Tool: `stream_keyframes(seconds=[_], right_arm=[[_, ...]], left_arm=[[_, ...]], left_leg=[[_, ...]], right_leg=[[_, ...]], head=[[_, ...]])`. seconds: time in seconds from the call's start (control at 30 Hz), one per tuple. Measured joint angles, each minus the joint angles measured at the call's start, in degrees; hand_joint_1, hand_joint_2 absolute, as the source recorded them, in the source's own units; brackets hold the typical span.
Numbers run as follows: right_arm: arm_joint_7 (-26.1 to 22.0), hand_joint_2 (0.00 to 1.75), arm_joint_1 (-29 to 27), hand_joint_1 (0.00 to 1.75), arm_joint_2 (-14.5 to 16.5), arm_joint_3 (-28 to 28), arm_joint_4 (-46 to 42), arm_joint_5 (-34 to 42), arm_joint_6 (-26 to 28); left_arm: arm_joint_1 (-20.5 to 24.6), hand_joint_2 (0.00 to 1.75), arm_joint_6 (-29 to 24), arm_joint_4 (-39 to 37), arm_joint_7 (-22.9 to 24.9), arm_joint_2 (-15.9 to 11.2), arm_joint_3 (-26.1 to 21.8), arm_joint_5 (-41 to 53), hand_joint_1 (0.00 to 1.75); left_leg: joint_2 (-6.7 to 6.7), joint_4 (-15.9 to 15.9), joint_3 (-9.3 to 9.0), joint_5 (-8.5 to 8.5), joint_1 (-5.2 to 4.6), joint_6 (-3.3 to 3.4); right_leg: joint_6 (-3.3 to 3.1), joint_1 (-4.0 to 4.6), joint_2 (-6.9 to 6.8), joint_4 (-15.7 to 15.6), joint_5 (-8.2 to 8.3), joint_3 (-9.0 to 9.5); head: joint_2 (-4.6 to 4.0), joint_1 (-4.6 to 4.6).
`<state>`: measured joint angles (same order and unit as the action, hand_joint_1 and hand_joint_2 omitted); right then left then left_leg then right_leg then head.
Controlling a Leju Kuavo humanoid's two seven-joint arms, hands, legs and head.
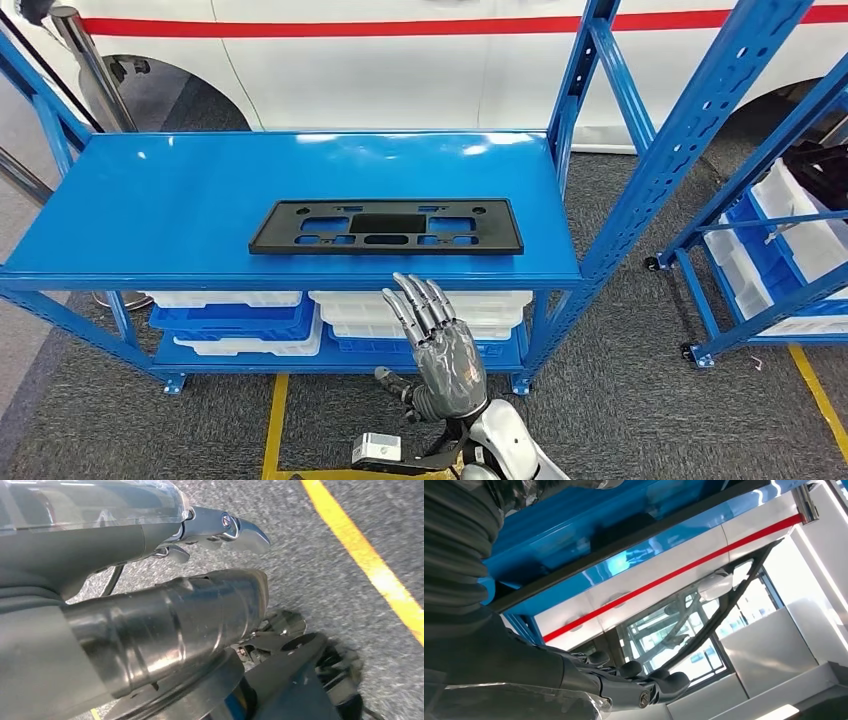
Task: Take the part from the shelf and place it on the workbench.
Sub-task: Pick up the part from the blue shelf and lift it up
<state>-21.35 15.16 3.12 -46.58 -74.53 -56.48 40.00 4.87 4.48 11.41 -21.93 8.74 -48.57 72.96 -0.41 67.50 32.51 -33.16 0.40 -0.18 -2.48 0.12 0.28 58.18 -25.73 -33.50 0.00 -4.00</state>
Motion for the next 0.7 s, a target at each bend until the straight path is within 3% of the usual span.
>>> stream_keyframes(seconds=[0.07, 0.1, 0.13, 0.2, 0.27, 0.37, 0.43, 0.57, 0.6, 0.63, 0.7], right_arm=[[0.01, 1.75, -0.04, 0.00, -0.01, 0.00, 0.01, 0.00, 0.00], [0.02, 1.75, -0.07, 0.00, -0.02, 0.00, 0.02, 0.00, 0.00], [0.02, 1.75, -0.08, 0.00, -0.02, 0.00, 0.02, 0.01, 0.00], [0.02, 1.75, -0.07, 0.00, -0.02, 0.00, 0.03, 0.01, 0.00], [0.05, 1.75, -0.05, 0.00, -0.05, 0.00, 0.07, 0.02, 0.01], [0.13, 1.75, 0.04, 0.00, -0.08, 0.00, -0.01, 0.01, 0.05], [0.21, 1.75, 0.17, 0.00, -0.08, 0.00, -0.15, -0.14, 0.08], [0.26, 1.75, -0.11, 0.00, -0.26, 0.01, -0.20, -0.86, 0.09], [0.26, 1.75, -0.22, 0.00, -0.34, 0.02, -0.20, -1.02, 0.09], [0.26, 1.75, -0.28, 0.00, -0.40, 0.03, -0.20, -1.14, 0.09], [0.26, 1.75, -0.29, 0.00, -0.49, 0.09, -0.20, -1.28, 0.09]], left_arm=[[-0.17, 0.00, 0.01, 0.00, 0.02, -0.08, 0.00, 0.00, 0.00], [-0.31, 0.00, 0.00, 0.00, 0.02, -0.13, 0.00, 0.00, 0.00], [-0.43, 0.00, 0.00, 0.00, 0.03, -0.18, 0.00, 0.00, 0.00], [-0.57, 0.00, 0.01, -0.01, 0.03, -0.26, 0.00, 0.00, 0.00], [-0.58, 0.00, 0.02, -0.03, 0.04, -0.28, 0.00, 0.00, 0.00], [-0.57, 0.00, 0.02, -0.04, 0.08, -0.29, 0.00, 0.00, 0.00], [-0.49, 0.00, 0.01, -0.04, 0.09, -0.35, 0.00, 0.02, 0.00], [-0.25, 0.00, 0.00, -0.04, 0.07, -0.41, 0.00, 0.14, 0.00], [-0.29, 0.00, 0.00, -0.04, 0.05, -0.41, -0.01, 0.19, 0.00], [-0.33, 0.00, 0.02, -0.04, 0.05, -0.41, -0.01, 0.27, 0.00], [-0.42, 0.00, 0.05, -0.05, 0.04, -0.37, -0.01, 0.43, 0.00]], left_leg=[[0.02, 4.43, 4.04, -1.68, 0.26, -0.44], [0.03, 4.24, 5.03, -1.22, 0.39, -0.61], [0.03, 2.32, 5.23, 0.48, 0.52, -0.80], [0.07, -3.90, 4.49, 5.98, 0.71, -1.05], [0.22, -7.47, 3.99, 8.66, 0.47, -0.47], [0.26, -8.02, 3.23, 8.57, 0.19, 1.27], [0.21, -8.45, 2.17, 8.05, 0.22, 2.10], [0.13, -8.68, 0.51, 6.59, 0.00, 2.88], [0.10, -8.68, -0.10, 6.09, -0.09, 2.91], [0.07, -8.68, -0.82, 5.56, -0.18, 2.91], [0.03, -8.75, -2.18, 4.46, -0.26, 2.80]], right_leg=[[0.01, -0.03, 0.05, 0.00, -0.93, 0.98], [0.10, -0.08, 0.14, 0.03, -1.50, 1.66], [0.26, -0.16, 0.23, 0.07, -2.13, 2.46], [0.76, -0.27, 0.29, 0.28, -3.47, 4.05], [1.50, -0.29, 0.27, 0.50, -4.54, 4.67], [2.50, -0.30, 0.24, 1.19, -5.13, 4.93], [2.89, -0.41, 0.14, 4.48, -5.61, 3.52], [3.43, -0.46, 0.05, 16.72, -9.49, -5.40], [3.30, -0.41, 0.05, 17.12, -9.03, -6.68], [3.03, -0.29, 0.05, 15.62, -7.39, -7.01], [2.05, 0.28, 0.02, 8.56, -1.63, -5.65]], head=[[0.00, 0.01], [0.00, 0.00], [0.00, 0.01], [0.00, -0.03], [0.00, -0.03], [0.00, -0.02], [0.00, -0.03], [0.00, -0.03], [0.00, -0.03], [0.00, -0.03], [0.00, -0.04]])
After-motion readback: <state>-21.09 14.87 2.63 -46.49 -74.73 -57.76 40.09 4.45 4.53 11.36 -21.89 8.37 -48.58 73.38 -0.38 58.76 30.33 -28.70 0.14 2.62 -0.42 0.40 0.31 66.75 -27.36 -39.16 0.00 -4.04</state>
